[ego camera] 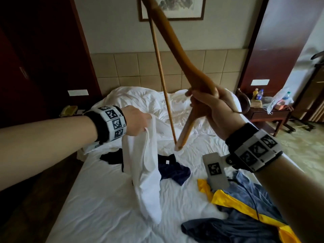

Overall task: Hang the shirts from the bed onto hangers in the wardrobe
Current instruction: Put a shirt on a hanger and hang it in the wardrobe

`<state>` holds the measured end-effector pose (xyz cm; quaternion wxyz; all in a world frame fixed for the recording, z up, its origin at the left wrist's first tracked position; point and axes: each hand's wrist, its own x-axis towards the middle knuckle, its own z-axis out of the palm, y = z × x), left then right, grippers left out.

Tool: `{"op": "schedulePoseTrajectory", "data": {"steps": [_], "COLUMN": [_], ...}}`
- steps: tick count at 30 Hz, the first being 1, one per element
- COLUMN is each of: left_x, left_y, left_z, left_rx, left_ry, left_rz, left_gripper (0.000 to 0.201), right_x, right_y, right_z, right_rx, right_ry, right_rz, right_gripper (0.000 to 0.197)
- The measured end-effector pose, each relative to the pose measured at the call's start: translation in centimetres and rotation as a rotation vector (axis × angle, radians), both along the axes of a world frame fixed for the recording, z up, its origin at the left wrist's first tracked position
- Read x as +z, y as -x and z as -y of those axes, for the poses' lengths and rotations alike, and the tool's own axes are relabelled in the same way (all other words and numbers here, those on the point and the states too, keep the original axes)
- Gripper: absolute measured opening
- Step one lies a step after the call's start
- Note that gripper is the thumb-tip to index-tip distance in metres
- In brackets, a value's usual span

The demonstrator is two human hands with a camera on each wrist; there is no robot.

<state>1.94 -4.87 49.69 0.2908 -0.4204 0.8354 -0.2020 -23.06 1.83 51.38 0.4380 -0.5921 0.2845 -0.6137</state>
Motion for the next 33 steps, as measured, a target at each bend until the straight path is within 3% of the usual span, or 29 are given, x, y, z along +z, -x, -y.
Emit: {"op": "schedulePoseTrajectory", "data": {"steps": [4, 11, 15, 19, 22, 26, 29, 33], "left_x": [0.4, 0.5, 1.3, 2.1, 2.2, 1.5, 0.9, 0.7], "left_y": [0.1, -0.7, -1.8, -4.0, -6.1, -7.1, -8.4, -9.6], "left_z": [-0.2, -0.1, 0.5, 1.0, 1.3, 1.6, 2.0, 2.6], "left_rx": [-0.007, -0.018, -0.035, -0.101, -0.046, -0.097, -0.011, 0.043], "left_ry": [-0.027, -0.099, -0.029, 0.095, 0.198, 0.289, 0.263, 0.223], "left_rz": [-0.045, -0.27, -0.398, -0.411, -0.416, -0.349, -0.352, -0.402], "left_gripper": [0.037, 0.032, 0.028, 0.036, 0.035, 0.018, 0.018, 0.016], "right_x": [1.2, -0.3, -3.6, -7.3, -9.1, -9.1, -8.7, -8.9], "right_y": [-2.1, -4.6, -4.9, -3.8, -2.3, -0.9, -0.3, 0.1], "right_z": [-0.3, 0.4, 1.0, 1.1, 1.5, 1.7, 1.5, 1.2], "right_rx": [0.087, 0.118, 0.13, 0.102, 0.101, 0.121, 0.121, 0.179], "right_ry": [0.041, 0.037, -0.066, -0.149, -0.235, -0.295, -0.309, -0.32], "right_rz": [0.149, 0.168, 0.054, -0.152, -0.285, -0.37, -0.355, -0.364], "right_gripper": [0.034, 0.034, 0.034, 0.045, 0.051, 0.043, 0.026, 0.035]}}
